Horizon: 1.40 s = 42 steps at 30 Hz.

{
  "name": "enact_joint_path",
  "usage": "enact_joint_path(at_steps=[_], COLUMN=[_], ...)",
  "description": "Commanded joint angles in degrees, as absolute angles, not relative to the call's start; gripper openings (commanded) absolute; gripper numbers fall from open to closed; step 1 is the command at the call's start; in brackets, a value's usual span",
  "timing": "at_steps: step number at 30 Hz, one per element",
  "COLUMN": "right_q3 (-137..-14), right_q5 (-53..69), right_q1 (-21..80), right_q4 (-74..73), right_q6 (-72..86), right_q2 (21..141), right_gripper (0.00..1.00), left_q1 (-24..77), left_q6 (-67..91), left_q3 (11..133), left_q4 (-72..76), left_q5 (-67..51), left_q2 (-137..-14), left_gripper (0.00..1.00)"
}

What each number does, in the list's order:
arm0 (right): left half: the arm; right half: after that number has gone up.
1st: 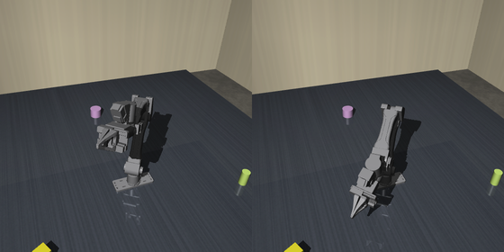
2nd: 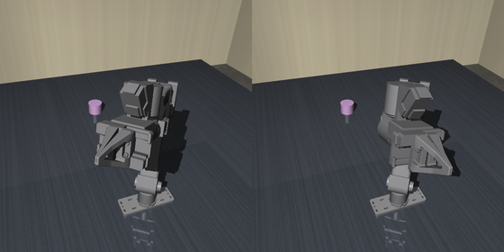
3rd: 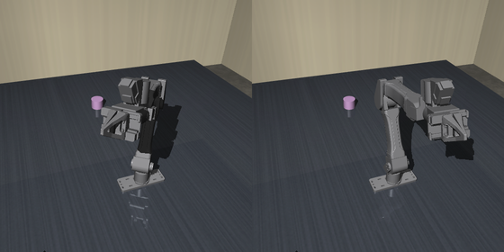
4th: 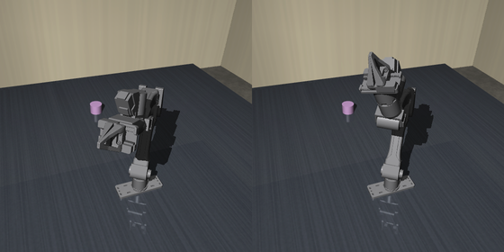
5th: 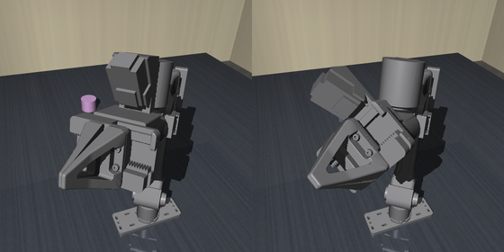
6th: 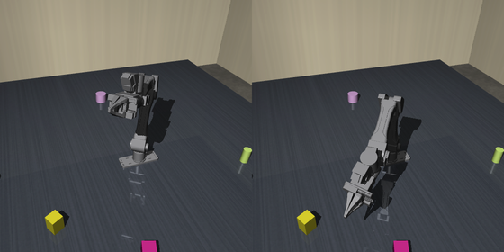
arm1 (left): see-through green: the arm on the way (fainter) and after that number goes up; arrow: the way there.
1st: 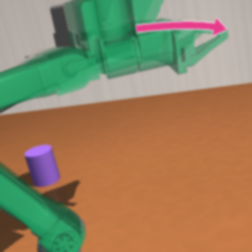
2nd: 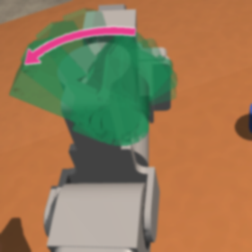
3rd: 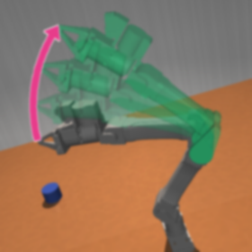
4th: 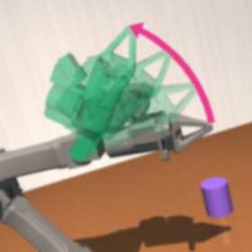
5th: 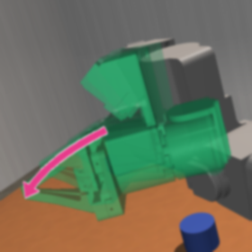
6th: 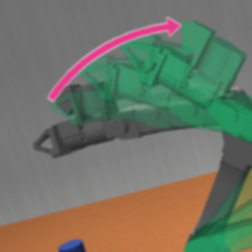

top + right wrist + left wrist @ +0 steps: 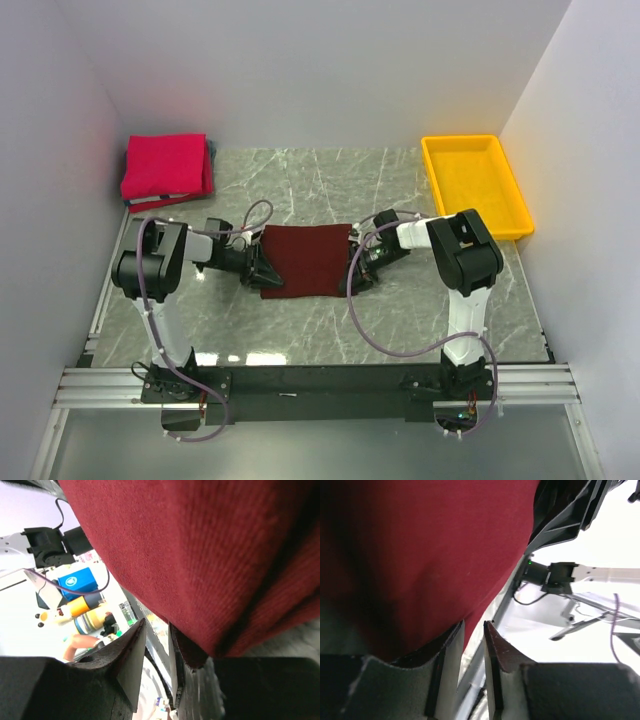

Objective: Fold and stack the t-shirts
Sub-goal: Fold the tshirt

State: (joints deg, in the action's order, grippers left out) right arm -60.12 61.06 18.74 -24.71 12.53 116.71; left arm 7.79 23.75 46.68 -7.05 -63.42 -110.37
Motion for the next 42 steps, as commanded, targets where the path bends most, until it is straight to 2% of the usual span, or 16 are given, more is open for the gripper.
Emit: enact_joint_path(at_steps=[1, 6, 7, 9, 17, 20, 26, 33, 35, 36, 38, 42], right_q3=[-59.49, -69.23, -70.91, -76.34, -89.90, -94.21, -97.38, -97.47, -98.17, -98.43, -98.27, -94.23], right_q5=[52.83, 50.62, 51.15, 53.51, 58.27, 57.48, 53.89, 45.71, 44.39, 44.21, 45.61, 48.77], right_q1=[17.49, 15.82, 15.65, 15.03, 14.76, 15.20, 14.42, 12.22, 11.69, 11.52, 11.95, 14.58], right_q4=[-27.67, -42.07, -43.14, -43.25, -31.92, -27.70, -22.50, -23.20, -23.82, -24.43, -24.61, -21.37], right_q6=[8.79, 0.54, -1.39, -1.23, 11.05, 14.74, 18.89, 17.84, 17.32, 17.31, 17.66, 19.25], right_q2=[116.98, 112.35, 111.28, 109.52, 121.71, 127.06, 135.16, 136.06, 134.83, 134.04, 129.76, 119.55], right_gripper=[0.33, 0.33, 0.34, 0.35, 0.34, 0.34, 0.33, 0.32, 0.37, 0.43, 0.49, 0.74], left_q1=[5.37, 3.69, 3.69, 3.69, 3.69, 3.69, 3.08, -2.19, -3.16, -3.95, -4.74, -7.11], left_q6=[18.65, 3.90, -2.05, -2.73, 28.09, 36.46, 37.71, 35.61, 35.25, 34.72, 33.84, 27.87], left_q3=[47.89, 54.74, 57.19, 59.49, 65.91, 68.28, 72.95, 67.51, 66.19, 65.22, 64.43, 62.58], left_q4=[-12.29, -30.80, -32.76, -33.49, -0.41, 6.83, 5.54, 5.98, 7.20, 7.64, 7.91, 1.86], left_q5=[-54.23, -60.99, -62.21, -63.19, -57.58, -55.82, -52.82, -52.28, -53.61, -54.05, -55.28, -55.11], left_q2=[-113.64, -106.63, -103.39, -101.43, -109.59, -115.56, -124.53, -123.23, -121.91, -119.90, -117.26, -107.86], left_gripper=[0.31, 0.34, 0.35, 0.35, 0.34, 0.34, 0.33, 0.36, 0.39, 0.44, 0.48, 0.62])
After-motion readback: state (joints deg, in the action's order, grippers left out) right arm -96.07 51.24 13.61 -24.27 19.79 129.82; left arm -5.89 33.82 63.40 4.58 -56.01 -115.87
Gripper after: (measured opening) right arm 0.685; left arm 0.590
